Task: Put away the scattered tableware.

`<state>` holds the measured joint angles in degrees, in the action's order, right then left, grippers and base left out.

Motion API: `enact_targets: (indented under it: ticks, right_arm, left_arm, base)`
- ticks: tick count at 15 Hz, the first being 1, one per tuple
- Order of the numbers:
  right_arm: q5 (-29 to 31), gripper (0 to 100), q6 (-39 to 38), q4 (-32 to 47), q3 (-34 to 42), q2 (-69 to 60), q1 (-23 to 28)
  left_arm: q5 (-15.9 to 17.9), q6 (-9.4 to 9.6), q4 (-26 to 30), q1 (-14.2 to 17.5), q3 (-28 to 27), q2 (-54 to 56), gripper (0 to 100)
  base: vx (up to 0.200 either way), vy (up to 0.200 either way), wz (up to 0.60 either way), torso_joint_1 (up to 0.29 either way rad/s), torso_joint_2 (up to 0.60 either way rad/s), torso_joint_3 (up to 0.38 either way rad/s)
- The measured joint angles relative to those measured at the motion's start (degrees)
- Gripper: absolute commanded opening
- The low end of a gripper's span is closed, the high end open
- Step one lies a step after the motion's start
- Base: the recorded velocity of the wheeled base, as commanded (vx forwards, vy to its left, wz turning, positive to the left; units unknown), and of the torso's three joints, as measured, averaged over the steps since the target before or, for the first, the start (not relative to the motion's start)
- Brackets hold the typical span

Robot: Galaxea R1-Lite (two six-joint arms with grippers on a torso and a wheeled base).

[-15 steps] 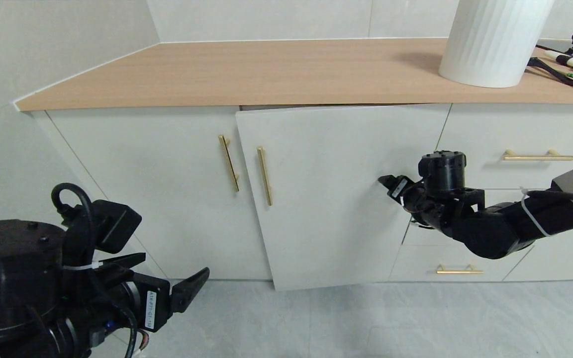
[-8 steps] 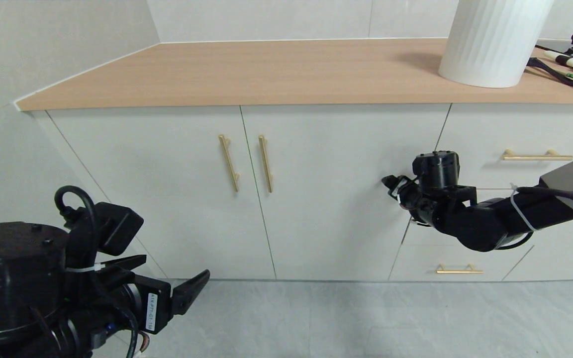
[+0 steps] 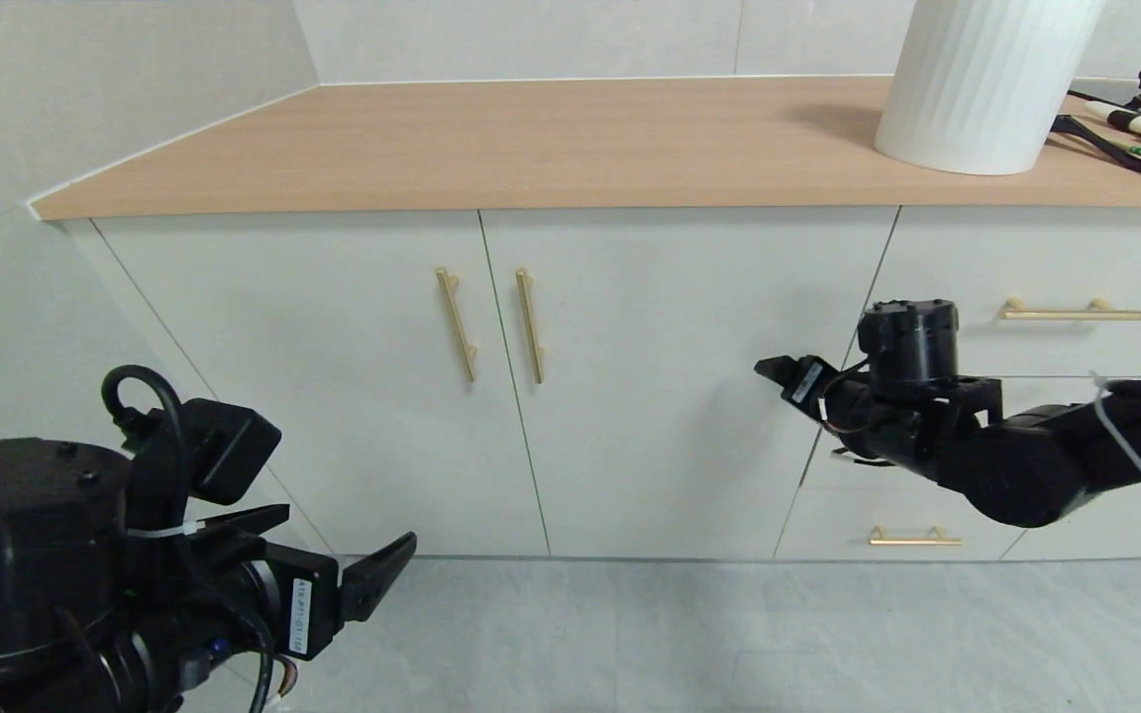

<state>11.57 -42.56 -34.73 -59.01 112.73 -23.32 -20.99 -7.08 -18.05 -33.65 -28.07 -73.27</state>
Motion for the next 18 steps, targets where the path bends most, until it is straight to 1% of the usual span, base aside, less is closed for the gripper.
enact_targets:
  ticks: [1,3,6,8,9,11,13,14,16,18]
  right_arm:
    - [-1.7,100,2.0,-0.6,2.4,-2.7,-0.2]
    - [-2.4,100,6.2,-2.4,7.0,-7.4,-0.4]
    - [-2.6,100,12.2,-5.6,15.1,-15.5,-0.4]
    - [-1.5,100,16.1,-6.7,19.6,-22.8,-0.4]
    - [-0.6,100,17.7,-6.8,21.8,-27.2,-0.4]
    - [0.8,100,22.4,-6.4,26.3,-36.8,0.6]
    - [1.1,100,27.6,-3.9,30.6,-47.5,4.6]
    - [0.9,100,29.3,-1.8,32.0,-52.6,7.1]
    - [-0.1,100,32.2,5.7,34.2,-64.9,11.4]
    - [-1.9,100,35.2,17.3,35.0,-77.5,14.0]
  left_arm:
    - [0.0,-0.06,0.0,0.0,-0.1,0.1,100]
    - [-0.1,-0.05,-0.6,0.0,-0.3,1.0,100]
    - [-0.5,0.06,-4.1,0.7,-0.5,3.8,100]
    - [-2.6,0.28,-4.8,2.1,-1.3,5.8,100]
    - [-3.4,0.95,-4.7,2.5,-1.7,6.9,100]
    - [-4.2,4.13,-4.6,4.1,-3.2,10.1,100]
    - [-4.5,6.84,-4.3,6.5,-4.2,14.6,100]
    - [-4.5,7.46,-4.1,7.6,-4.3,16.8,100]
    - [-4.6,7.97,-1.6,10.5,-3.2,22.8,100]
    - [-4.6,8.09,3.4,12.9,-1.1,30.6,100]
  base:
    - [0.0,0.0,0.0,0.0,0.0,0.0]
    - [0.0,0.0,0.0,0.0,0.0,0.0]
    - [0.0,0.0,0.0,0.0,0.0,0.0]
    - [0.0,0.0,0.0,0.0,0.0,0.0]
    - [0.0,0.0,0.0,0.0,0.0,0.0]
    - [0.0,0.0,0.0,0.0,0.0,0.0]
    - [0.0,0.0,0.0,0.0,0.0,0.0]
    - [0.0,0.0,0.0,0.0,0.0,0.0]
    - [0.0,0.0,0.0,0.0,0.0,0.0]
    - [0.0,0.0,0.0,0.0,0.0,0.0]
